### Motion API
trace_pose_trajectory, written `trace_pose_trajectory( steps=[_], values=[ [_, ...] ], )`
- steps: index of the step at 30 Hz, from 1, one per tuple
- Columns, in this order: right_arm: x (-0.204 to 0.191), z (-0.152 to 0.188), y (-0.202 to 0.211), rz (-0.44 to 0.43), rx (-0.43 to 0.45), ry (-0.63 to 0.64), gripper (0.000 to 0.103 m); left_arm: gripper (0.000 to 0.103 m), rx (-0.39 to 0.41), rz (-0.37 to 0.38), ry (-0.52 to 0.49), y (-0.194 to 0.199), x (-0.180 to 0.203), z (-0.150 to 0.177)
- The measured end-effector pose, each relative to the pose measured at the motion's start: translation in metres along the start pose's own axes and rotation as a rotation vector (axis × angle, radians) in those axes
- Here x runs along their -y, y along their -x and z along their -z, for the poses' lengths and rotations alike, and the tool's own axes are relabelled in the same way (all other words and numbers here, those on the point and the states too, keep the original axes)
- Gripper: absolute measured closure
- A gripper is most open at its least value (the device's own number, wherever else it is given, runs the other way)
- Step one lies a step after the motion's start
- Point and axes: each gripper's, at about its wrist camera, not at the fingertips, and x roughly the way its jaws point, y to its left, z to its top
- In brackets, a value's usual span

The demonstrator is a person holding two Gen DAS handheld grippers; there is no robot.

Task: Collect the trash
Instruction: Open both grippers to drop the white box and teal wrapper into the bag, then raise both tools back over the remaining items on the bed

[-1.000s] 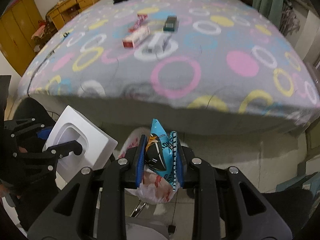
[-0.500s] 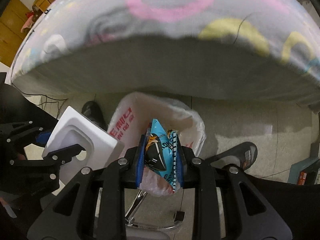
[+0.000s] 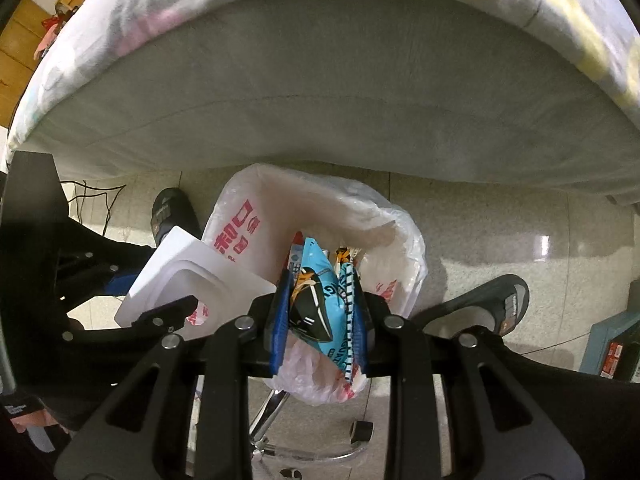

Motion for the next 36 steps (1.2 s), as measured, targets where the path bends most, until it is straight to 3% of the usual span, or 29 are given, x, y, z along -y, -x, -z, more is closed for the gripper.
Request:
trace_pose_trajectory(
  steps=[4,6,8,11,17,19,20,36],
  values=[
    [0.002,-0.001,-0.009,-0.006,-0.016,-0.01,0.076,0.065,0.004,0.005,0.003,0.003,0.003,-0.003],
    [0.004,-0.002,-0.012,-0.008,-0.019,-0.017,0.073,0.059,-0.003,0.007,0.0,0.001,0.005,-0.003],
    [0.006,-0.003,-0.013,-0.021,-0.027,-0.031,0.073,0.045,-0.01,0.002,-0.007,-0.001,0.007,-0.003],
    [0.007,-0.004,-0.01,-0.03,-0.026,-0.042,0.073,0.04,-0.012,-0.002,-0.012,-0.002,0.008,-0.002],
    [0.007,-0.003,-0.011,-0.051,-0.036,-0.058,0.07,0.038,-0.006,-0.003,-0.009,0.0,0.008,-0.001],
    [0.007,-0.003,-0.01,-0.053,-0.033,-0.061,0.057,0.038,-0.003,-0.006,-0.006,0.001,0.007,-0.001],
    [0.008,-0.002,-0.01,-0.053,-0.031,-0.064,0.056,0.038,-0.003,-0.005,-0.006,0.001,0.007,0.0],
    [0.012,0.0,-0.007,-0.054,-0.021,-0.077,0.056,0.038,0.016,-0.001,0.014,0.008,0.003,0.002]
  ],
)
